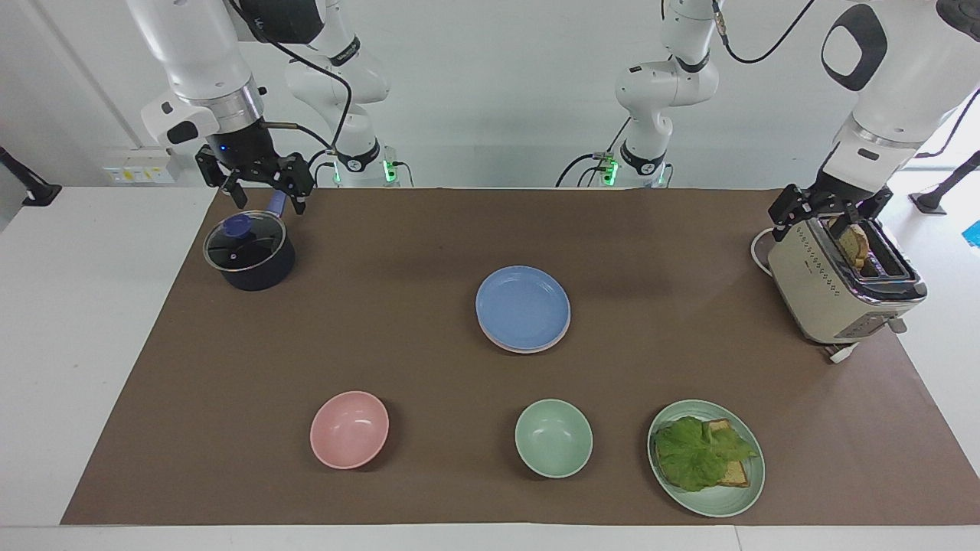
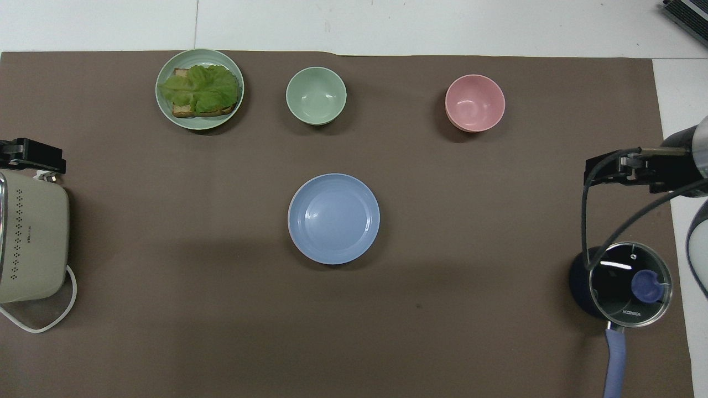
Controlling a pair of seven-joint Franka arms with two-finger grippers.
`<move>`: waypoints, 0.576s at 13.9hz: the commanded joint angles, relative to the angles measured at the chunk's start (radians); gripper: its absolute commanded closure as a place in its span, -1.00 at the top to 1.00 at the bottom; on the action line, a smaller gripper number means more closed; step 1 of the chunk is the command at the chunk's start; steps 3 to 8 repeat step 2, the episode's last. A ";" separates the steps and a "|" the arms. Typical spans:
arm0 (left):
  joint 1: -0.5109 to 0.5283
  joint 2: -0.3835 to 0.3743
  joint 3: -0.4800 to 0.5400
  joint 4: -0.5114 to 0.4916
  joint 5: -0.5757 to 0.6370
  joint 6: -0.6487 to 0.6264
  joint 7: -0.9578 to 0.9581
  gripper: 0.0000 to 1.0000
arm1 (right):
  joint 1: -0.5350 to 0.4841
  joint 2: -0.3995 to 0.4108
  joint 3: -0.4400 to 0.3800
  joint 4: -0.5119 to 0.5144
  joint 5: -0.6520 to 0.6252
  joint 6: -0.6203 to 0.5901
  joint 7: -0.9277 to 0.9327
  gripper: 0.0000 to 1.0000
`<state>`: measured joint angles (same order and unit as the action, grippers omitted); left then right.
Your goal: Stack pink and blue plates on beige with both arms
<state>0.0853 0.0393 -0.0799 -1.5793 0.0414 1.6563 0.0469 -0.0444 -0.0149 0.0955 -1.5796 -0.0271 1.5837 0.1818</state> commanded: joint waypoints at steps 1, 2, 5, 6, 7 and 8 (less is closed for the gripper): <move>0.010 -0.009 -0.008 -0.005 0.011 -0.009 0.008 1.00 | -0.012 0.009 0.006 0.015 0.007 -0.016 0.004 1.00; 0.010 -0.009 -0.008 -0.005 0.011 -0.009 0.008 1.00 | -0.012 0.009 0.006 0.015 0.007 -0.016 0.004 1.00; 0.010 -0.009 -0.008 -0.005 0.011 -0.009 0.008 1.00 | -0.012 0.009 0.006 0.015 0.007 -0.016 0.004 1.00; 0.010 -0.009 -0.008 -0.005 0.011 -0.009 0.008 1.00 | -0.012 0.009 0.006 0.015 0.007 -0.016 0.004 1.00; 0.010 -0.009 -0.008 -0.005 0.011 -0.009 0.008 1.00 | -0.012 0.009 0.006 0.015 0.007 -0.016 0.004 1.00; 0.010 -0.009 -0.008 -0.005 0.011 -0.009 0.008 1.00 | -0.012 0.009 0.006 0.015 0.007 -0.016 0.004 1.00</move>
